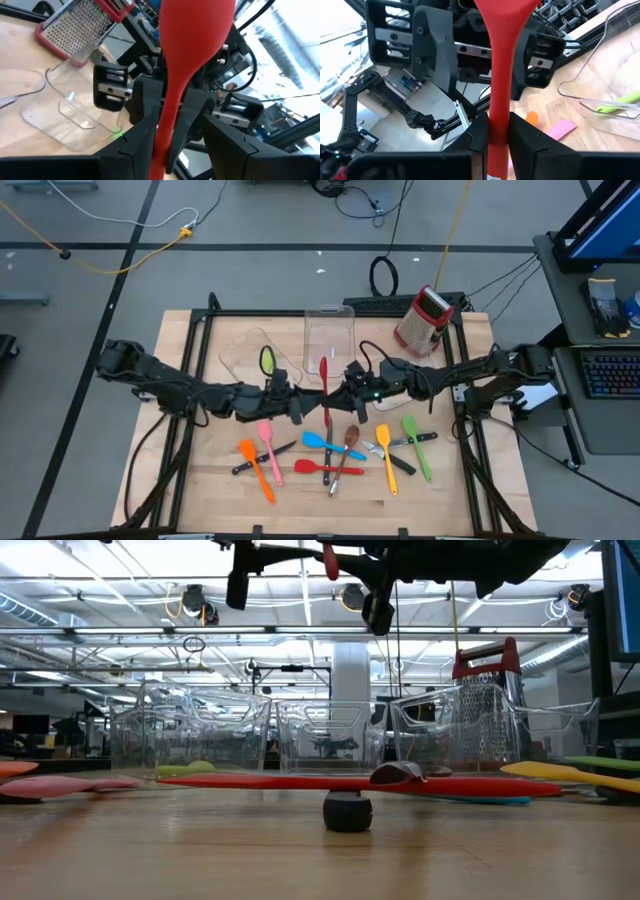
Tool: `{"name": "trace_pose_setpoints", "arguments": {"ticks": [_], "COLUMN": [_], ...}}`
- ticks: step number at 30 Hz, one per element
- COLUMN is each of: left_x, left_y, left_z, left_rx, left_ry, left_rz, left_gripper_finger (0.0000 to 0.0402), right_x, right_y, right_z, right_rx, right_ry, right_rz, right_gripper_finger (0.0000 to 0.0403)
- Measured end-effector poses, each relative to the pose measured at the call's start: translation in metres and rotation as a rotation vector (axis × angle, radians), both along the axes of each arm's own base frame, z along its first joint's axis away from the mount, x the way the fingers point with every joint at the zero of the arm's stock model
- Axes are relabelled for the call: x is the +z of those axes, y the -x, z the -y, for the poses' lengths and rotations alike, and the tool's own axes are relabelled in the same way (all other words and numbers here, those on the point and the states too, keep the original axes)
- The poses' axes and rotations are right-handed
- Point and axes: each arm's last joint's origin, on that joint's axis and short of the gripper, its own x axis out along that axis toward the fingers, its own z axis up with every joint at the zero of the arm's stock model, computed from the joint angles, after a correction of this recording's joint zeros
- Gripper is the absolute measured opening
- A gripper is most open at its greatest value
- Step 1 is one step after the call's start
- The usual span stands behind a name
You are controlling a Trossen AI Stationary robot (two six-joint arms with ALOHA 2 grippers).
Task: Pick & Place Kitchen Items
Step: Put the right red serving spoon into the left bin
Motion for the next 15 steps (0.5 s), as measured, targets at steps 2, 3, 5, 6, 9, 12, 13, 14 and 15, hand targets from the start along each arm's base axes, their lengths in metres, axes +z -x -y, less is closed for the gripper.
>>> {"name": "trace_pose_setpoints", "arguments": {"ticks": [2,3,5,6,9,12,13,14,15], "left_x": [-0.003,-0.003,-0.003,-0.004,-0.006,-0.007,-0.008,-0.009,-0.009], "left_y": [0.000,-0.001,-0.001,-0.002,-0.003,-0.005,-0.006,-0.006,-0.006], "left_z": [0.000,-0.001,-0.004,-0.005,-0.009,-0.012,-0.013,-0.014,-0.016], "left_rx": [0.005,0.008,0.018,0.024,0.029,0.017,0.012,0.007,0.011], "left_ry": [-0.005,-0.005,0.004,0.005,0.004,0.006,0.005,0.005,0.006], "left_rz": [-0.021,-0.021,-0.020,-0.025,-0.034,-0.038,-0.044,-0.047,-0.046], "left_gripper_finger": [0.0172,0.0172,0.0172,0.0172,0.0172,0.0172,0.0172,0.0172,0.0172], "right_x": [0.000,0.000,0.000,0.000,0.000,0.000,-0.001,0.000,-0.001], "right_y": [0.000,0.000,0.000,0.000,0.000,0.000,0.000,0.000,0.000], "right_z": [0.000,0.000,0.000,0.000,0.001,0.001,0.001,0.001,0.001], "right_rx": [-0.002,-0.002,-0.003,-0.004,-0.021,-0.052,-0.054,-0.054,-0.055], "right_ry": [-0.006,-0.007,-0.010,-0.019,-0.033,-0.030,-0.031,-0.032,-0.035], "right_rz": [-0.003,-0.003,-0.003,-0.006,-0.013,-0.012,-0.013,-0.013,-0.014], "right_gripper_finger": [0.0038,0.0038,0.0038,0.0038,0.0038,0.0038,0.0038,0.0038,0.0038]}}
